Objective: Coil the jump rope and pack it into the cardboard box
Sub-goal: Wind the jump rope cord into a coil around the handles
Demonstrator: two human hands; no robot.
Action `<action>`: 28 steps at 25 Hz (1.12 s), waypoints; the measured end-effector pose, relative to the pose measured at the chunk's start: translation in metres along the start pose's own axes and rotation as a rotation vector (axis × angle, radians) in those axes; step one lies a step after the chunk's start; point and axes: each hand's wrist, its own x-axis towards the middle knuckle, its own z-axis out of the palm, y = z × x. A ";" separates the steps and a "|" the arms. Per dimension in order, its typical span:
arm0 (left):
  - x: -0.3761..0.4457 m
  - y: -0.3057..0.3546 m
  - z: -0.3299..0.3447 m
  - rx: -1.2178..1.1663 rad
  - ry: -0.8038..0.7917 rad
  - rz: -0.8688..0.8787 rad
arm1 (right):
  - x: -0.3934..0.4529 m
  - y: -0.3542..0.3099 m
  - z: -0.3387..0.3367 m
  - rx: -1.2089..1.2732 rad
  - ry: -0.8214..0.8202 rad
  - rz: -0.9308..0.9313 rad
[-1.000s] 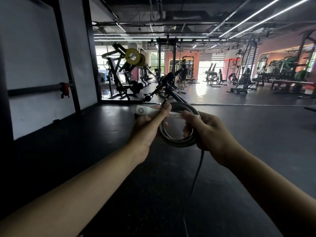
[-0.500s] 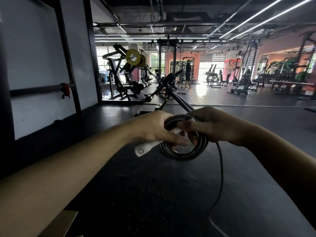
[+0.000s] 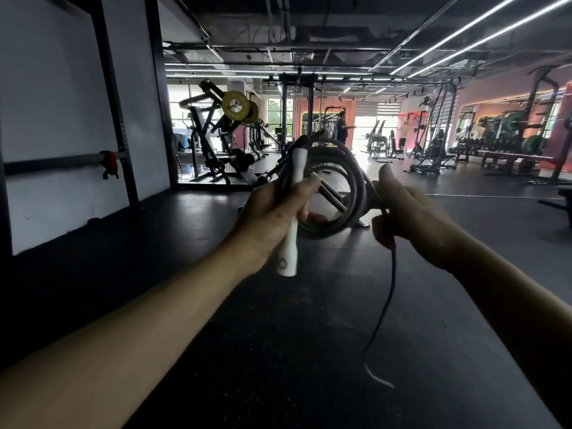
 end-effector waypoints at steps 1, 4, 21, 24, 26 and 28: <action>0.001 -0.002 0.009 -0.110 0.105 -0.047 | -0.001 0.004 0.009 0.068 -0.012 0.024; 0.001 -0.007 0.039 -0.341 0.344 -0.188 | -0.005 0.007 0.057 0.302 0.032 0.066; 0.011 -0.016 -0.043 0.111 -0.065 0.004 | 0.002 -0.003 0.042 -0.104 0.035 0.128; 0.014 0.014 -0.039 0.739 -0.406 0.145 | 0.011 -0.010 0.027 -0.469 -0.138 -0.003; 0.013 0.028 -0.021 1.000 -0.522 0.198 | 0.017 -0.014 0.026 -0.571 -0.193 -0.046; 0.015 0.029 -0.008 1.122 -0.550 0.204 | 0.020 -0.016 0.026 -0.613 -0.201 -0.054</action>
